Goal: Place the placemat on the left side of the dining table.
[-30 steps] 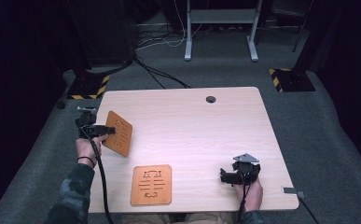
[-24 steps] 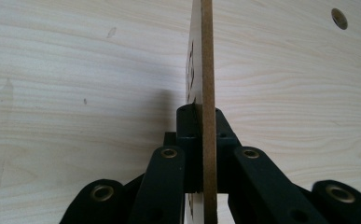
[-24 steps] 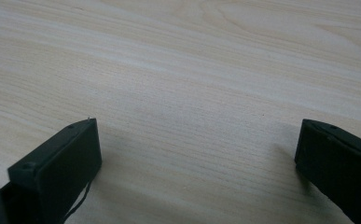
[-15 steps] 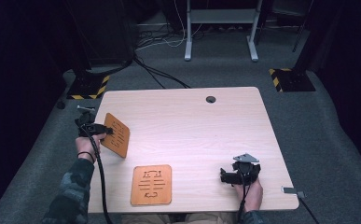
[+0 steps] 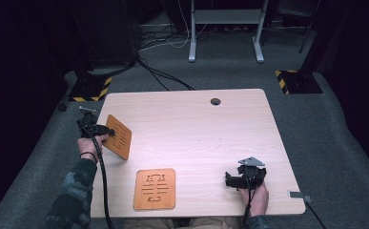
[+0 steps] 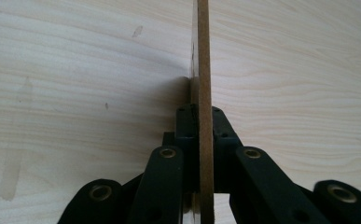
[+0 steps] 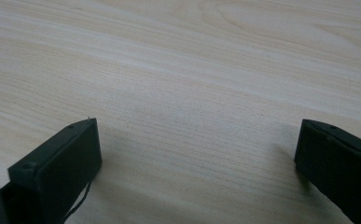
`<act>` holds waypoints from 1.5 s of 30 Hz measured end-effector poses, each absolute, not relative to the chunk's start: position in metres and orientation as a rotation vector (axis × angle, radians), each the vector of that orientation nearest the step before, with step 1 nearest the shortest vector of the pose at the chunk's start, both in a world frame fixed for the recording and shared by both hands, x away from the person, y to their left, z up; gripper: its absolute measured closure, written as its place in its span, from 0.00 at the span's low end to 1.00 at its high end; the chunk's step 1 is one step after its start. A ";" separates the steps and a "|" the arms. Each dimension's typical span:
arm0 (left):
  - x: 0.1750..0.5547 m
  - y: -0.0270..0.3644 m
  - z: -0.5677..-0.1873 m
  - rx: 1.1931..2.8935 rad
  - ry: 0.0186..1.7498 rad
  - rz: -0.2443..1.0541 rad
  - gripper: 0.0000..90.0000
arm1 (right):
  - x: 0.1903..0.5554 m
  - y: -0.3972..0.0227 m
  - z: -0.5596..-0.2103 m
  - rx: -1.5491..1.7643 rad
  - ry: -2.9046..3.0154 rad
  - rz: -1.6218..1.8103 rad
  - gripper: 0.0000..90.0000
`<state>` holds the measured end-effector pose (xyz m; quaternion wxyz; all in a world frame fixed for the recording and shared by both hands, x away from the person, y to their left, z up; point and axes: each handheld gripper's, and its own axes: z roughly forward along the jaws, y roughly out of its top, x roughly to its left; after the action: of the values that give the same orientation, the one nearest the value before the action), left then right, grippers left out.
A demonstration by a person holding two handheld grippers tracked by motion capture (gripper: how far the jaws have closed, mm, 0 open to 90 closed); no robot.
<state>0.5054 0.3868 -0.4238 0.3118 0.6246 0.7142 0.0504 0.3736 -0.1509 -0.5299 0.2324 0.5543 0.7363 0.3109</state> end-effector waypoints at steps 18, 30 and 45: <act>0.511 0.382 -0.427 1.745 1.926 0.275 0.81 | 0.374 -0.151 -0.530 1.523 2.022 0.853 0.00; 0.511 0.383 -0.433 1.802 1.943 0.331 0.70 | 0.374 -0.151 -0.530 1.524 2.022 0.854 0.00; 0.512 0.385 -0.438 1.838 1.964 0.360 0.61 | 0.374 -0.151 -0.530 1.524 2.022 0.853 0.00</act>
<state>0.5116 0.3849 -0.4385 0.2119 0.6619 0.7073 0.1296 0.3736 -0.1511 -0.5299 0.2325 0.5547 0.7360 0.3106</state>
